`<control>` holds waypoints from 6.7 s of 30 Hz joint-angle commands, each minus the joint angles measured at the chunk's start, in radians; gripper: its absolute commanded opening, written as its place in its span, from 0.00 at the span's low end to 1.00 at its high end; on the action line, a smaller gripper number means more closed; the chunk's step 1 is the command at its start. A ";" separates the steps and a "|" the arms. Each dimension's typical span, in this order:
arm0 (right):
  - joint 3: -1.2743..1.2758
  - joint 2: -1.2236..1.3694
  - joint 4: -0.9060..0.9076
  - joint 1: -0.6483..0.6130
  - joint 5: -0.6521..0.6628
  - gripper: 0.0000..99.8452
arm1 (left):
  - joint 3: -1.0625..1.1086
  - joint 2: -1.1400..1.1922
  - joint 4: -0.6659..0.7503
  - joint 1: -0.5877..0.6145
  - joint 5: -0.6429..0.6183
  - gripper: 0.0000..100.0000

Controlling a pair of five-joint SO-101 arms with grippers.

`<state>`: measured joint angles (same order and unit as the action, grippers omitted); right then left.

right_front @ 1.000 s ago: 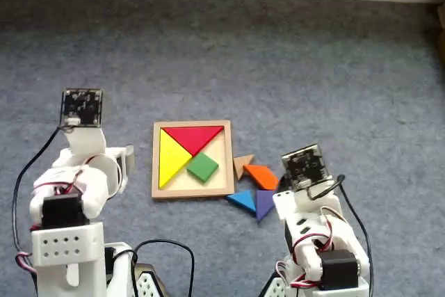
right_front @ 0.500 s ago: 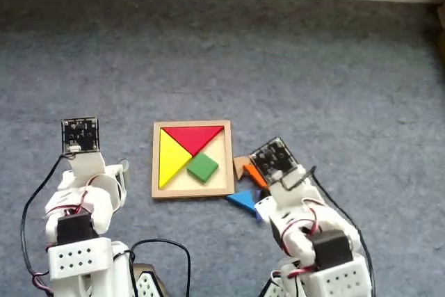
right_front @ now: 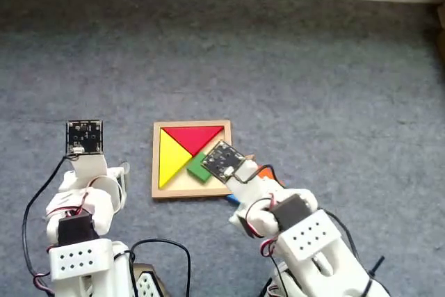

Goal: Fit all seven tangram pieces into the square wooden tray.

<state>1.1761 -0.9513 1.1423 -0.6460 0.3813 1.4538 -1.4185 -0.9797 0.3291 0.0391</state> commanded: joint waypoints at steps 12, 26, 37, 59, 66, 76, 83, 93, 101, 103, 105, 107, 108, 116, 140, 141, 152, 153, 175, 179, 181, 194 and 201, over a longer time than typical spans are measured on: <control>-0.128 0.389 -0.217 -0.030 0.032 0.23 | 0.005 -0.012 0.021 0.016 0.017 0.21; -0.128 0.572 -0.325 -0.027 0.075 0.22 | 0.007 -0.012 0.021 0.015 0.017 0.21; -0.127 0.490 -0.286 -0.010 0.077 0.09 | 0.008 -0.012 0.018 0.015 0.017 0.21; -0.463 0.544 -0.285 -0.139 0.077 0.09 | 0.008 -0.012 0.018 0.015 0.018 0.21; -0.648 0.817 -0.288 -0.214 0.075 0.09 | 0.008 -0.012 0.020 0.015 0.018 0.21; -0.733 0.937 -0.286 -0.251 0.075 0.09 | 0.010 -0.012 0.020 0.015 0.018 0.21; -0.734 0.963 -0.283 -0.255 0.075 0.24 | 0.010 -0.012 0.020 0.015 0.018 0.21; -0.750 0.940 -0.200 -0.249 0.075 0.24 | 0.010 -0.012 0.020 0.015 0.018 0.21; -0.756 0.806 -0.197 -0.127 0.074 0.00 | 0.010 -0.012 0.020 0.015 0.018 0.21; -0.756 0.805 -0.197 -0.087 0.074 0.01 | 0.010 -0.012 0.020 0.015 0.018 0.21; -0.753 0.808 -0.199 -0.058 0.075 0.01 | 0.010 -0.012 0.020 0.015 0.018 0.21; -0.740 0.831 -0.199 -0.036 0.075 0.01 | 0.010 -0.012 0.020 0.015 0.018 0.21; -0.733 0.848 -0.216 -0.031 0.075 0.01 | 0.010 -0.012 0.020 0.015 0.018 0.21; -0.687 1.026 -0.334 -0.059 0.071 0.01 | 0.010 -0.012 0.020 0.015 0.018 0.21; -0.653 0.691 -0.137 -0.137 0.041 0.01 | 0.010 -0.012 0.021 0.015 0.018 0.21; -0.625 0.644 -0.137 -0.113 0.041 0.01 | 0.010 -0.012 0.021 0.015 0.018 0.21; -0.386 0.479 -0.191 0.147 0.044 0.01 | 0.010 -0.012 0.021 0.015 0.018 0.21; -0.363 0.487 -0.216 0.156 0.046 0.01 | 0.010 -0.012 0.023 0.015 0.018 0.21; -0.403 0.670 -0.232 0.358 0.041 0.03 | 0.010 -0.012 0.023 0.015 0.018 0.21; -0.429 0.608 -0.166 0.358 0.040 0.15 | 0.010 -0.012 0.023 0.015 0.018 0.21; -0.426 0.591 -0.168 0.358 0.040 0.21 | 0.010 -0.012 0.023 0.015 0.018 0.21; -0.460 0.834 -0.199 0.400 0.043 0.24 | 0.010 -0.012 0.023 0.015 0.018 0.21; -0.473 0.909 -0.211 0.397 0.046 0.13 | 0.010 -0.012 0.023 0.015 0.018 0.21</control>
<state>0.7373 -0.0552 0.9521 -0.2547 0.4335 1.4676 -1.4185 -0.9735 0.3291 0.0499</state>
